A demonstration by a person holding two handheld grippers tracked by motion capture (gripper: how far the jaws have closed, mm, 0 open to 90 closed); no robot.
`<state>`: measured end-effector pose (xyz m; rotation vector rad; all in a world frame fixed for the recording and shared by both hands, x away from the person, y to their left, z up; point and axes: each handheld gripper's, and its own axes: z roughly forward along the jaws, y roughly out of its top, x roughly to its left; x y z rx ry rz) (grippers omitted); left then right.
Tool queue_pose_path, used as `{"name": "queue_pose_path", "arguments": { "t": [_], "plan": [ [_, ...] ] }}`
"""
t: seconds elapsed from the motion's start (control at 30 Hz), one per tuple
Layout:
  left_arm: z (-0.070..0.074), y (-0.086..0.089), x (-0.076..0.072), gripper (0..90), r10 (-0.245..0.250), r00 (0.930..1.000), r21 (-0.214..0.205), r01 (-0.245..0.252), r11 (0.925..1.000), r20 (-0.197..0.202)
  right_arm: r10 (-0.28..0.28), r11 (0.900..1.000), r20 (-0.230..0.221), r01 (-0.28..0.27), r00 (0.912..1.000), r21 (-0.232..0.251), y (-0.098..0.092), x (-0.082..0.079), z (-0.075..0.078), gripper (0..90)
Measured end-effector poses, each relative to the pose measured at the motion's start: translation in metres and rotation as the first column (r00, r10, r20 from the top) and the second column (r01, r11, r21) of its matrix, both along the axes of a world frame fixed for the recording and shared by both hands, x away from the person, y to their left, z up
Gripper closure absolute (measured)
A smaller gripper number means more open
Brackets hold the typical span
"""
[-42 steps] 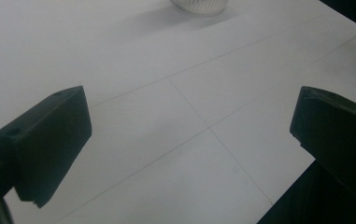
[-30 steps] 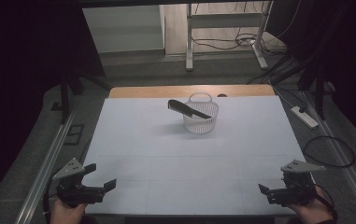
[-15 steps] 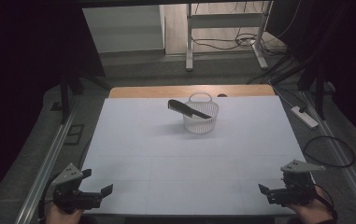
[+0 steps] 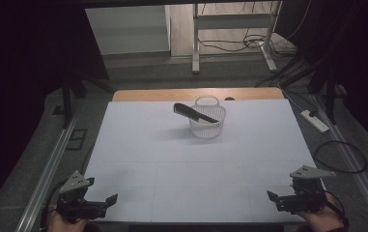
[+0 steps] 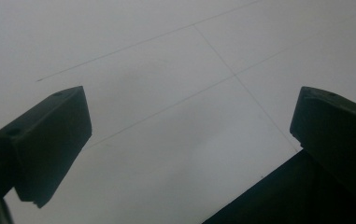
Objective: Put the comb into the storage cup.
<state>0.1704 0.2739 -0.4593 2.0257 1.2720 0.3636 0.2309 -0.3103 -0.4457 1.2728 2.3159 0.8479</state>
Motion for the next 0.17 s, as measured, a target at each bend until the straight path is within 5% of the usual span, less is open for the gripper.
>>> {"name": "queue_pose_path", "arguments": {
  "t": [0.17],
  "plan": [
    [-0.0002,-0.0003,0.0017,0.0,0.002,0.9999,-0.003,-0.002,1.0,-0.011,0.0,1.0,-0.005,0.0,1.0,-0.005,-0.0001,0.0005,-0.0006,0.0]
  ]
}}
